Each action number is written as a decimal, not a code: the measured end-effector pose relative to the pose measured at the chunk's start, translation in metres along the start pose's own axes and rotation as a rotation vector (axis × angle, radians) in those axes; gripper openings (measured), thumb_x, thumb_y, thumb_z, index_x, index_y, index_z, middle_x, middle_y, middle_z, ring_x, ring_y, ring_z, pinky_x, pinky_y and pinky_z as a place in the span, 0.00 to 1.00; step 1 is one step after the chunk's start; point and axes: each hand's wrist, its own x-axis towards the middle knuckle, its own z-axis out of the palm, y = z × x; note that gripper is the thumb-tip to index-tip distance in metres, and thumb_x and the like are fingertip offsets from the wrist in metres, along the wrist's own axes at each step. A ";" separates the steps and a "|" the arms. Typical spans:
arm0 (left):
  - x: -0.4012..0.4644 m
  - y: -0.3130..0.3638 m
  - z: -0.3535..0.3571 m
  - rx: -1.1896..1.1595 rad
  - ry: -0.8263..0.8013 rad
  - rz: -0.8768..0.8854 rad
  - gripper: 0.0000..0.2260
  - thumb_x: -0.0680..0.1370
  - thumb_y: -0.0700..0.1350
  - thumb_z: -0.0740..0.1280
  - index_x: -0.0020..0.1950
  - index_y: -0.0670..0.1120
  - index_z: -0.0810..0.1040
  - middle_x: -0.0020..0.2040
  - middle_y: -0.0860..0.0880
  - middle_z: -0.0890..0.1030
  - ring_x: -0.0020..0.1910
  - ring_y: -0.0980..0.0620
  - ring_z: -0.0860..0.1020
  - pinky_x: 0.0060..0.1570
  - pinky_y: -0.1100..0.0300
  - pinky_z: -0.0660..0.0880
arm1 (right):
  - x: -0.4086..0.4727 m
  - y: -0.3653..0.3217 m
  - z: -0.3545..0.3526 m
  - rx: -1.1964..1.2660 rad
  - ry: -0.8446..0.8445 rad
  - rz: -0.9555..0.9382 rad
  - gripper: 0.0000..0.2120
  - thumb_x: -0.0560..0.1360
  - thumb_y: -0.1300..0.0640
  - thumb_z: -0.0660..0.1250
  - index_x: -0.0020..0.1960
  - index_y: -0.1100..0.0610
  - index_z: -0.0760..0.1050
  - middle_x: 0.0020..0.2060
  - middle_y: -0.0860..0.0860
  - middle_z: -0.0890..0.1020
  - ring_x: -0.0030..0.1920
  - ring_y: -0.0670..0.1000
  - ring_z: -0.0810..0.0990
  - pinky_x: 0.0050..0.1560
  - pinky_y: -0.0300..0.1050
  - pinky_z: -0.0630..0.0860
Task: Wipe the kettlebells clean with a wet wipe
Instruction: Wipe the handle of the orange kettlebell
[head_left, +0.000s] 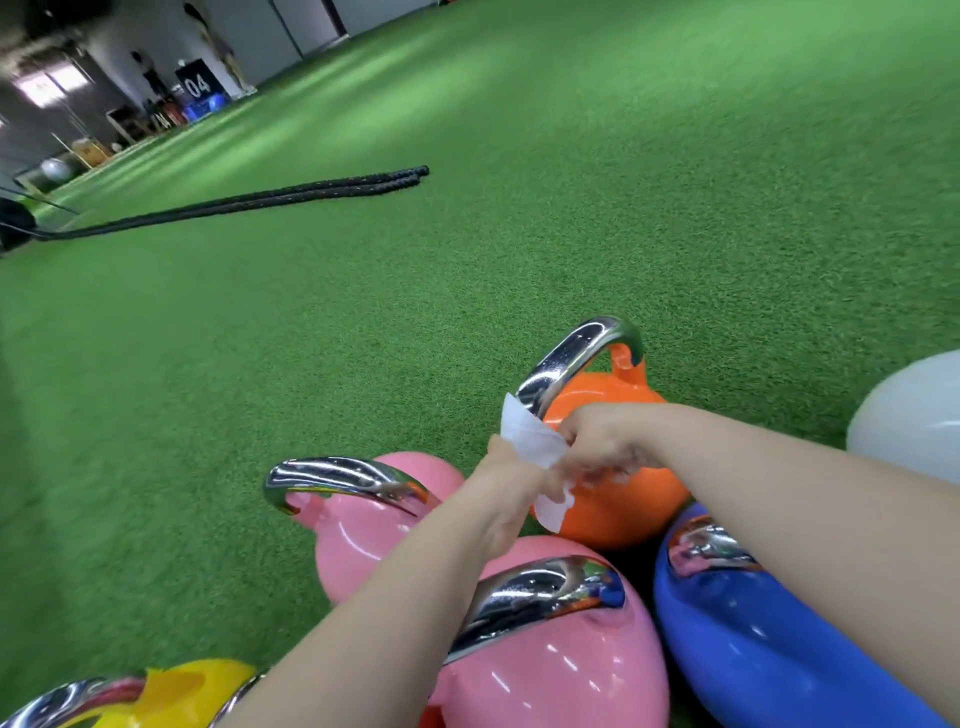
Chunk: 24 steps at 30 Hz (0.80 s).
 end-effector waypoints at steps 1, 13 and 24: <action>0.003 -0.006 -0.001 0.002 -0.017 -0.009 0.47 0.43 0.39 0.68 0.65 0.39 0.68 0.58 0.38 0.77 0.59 0.39 0.75 0.59 0.46 0.73 | 0.002 -0.001 0.000 0.000 0.047 0.012 0.05 0.72 0.64 0.65 0.38 0.59 0.72 0.25 0.52 0.72 0.18 0.47 0.65 0.19 0.28 0.59; -0.008 -0.004 -0.006 -0.143 -0.156 -0.201 0.20 0.73 0.22 0.50 0.46 0.43 0.74 0.40 0.50 0.75 0.39 0.56 0.69 0.45 0.66 0.66 | 0.017 -0.005 0.000 0.266 0.447 -0.052 0.13 0.70 0.62 0.69 0.34 0.51 0.66 0.36 0.49 0.73 0.43 0.51 0.72 0.39 0.40 0.72; 0.000 -0.004 0.002 -0.267 -0.125 -0.197 0.29 0.72 0.21 0.46 0.67 0.39 0.69 0.65 0.45 0.73 0.51 0.53 0.72 0.39 0.69 0.69 | 0.003 -0.019 0.015 -0.023 0.212 -0.049 0.17 0.77 0.67 0.54 0.65 0.65 0.69 0.60 0.60 0.76 0.60 0.59 0.74 0.52 0.45 0.72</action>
